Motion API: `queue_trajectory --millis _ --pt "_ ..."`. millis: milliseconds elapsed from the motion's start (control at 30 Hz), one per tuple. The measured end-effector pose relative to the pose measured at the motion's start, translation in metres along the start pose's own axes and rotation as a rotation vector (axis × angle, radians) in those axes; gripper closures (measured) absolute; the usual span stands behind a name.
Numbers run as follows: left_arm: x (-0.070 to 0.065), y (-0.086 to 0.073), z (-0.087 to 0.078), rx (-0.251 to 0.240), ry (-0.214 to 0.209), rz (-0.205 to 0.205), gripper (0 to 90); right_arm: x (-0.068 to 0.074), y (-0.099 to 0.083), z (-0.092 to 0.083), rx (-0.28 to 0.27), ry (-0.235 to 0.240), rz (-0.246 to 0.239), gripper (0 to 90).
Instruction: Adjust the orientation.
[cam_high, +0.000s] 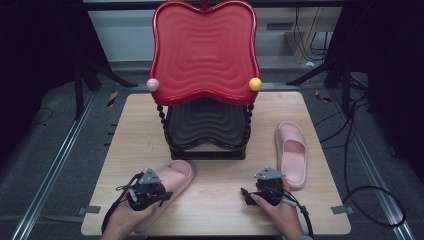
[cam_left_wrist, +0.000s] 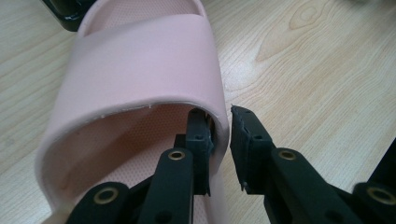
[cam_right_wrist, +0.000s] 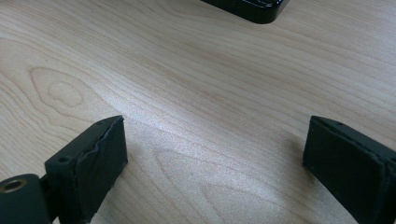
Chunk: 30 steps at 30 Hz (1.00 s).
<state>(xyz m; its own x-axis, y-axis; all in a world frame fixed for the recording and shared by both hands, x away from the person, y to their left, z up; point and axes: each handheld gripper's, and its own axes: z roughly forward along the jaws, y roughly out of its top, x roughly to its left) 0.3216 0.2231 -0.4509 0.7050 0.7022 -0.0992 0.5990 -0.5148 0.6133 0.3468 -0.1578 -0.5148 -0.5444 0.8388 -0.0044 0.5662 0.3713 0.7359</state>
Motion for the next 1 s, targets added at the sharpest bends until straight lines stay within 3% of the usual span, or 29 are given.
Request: queue_trajectory --millis 433,633,800,1000 --pt "0.002 0.004 0.007 0.03 -0.001 -0.007 79.7 0.0 0.0 0.0 0.0 0.0 -0.001 6.6" --pt "0.001 0.005 0.003 0.019 0.026 0.01 83.3 0.0 0.0 0.0 0.0 0.002 -0.002 6.6" --pt "-0.008 0.006 -0.006 -0.008 -0.024 0.008 83.8 0.0 0.0 0.0 0.001 0.001 0.0 6.6" --pt "-0.037 0.018 -0.024 -0.073 -0.093 0.059 83.9 0.0 0.0 0.0 0.0 0.002 -0.001 6.6"
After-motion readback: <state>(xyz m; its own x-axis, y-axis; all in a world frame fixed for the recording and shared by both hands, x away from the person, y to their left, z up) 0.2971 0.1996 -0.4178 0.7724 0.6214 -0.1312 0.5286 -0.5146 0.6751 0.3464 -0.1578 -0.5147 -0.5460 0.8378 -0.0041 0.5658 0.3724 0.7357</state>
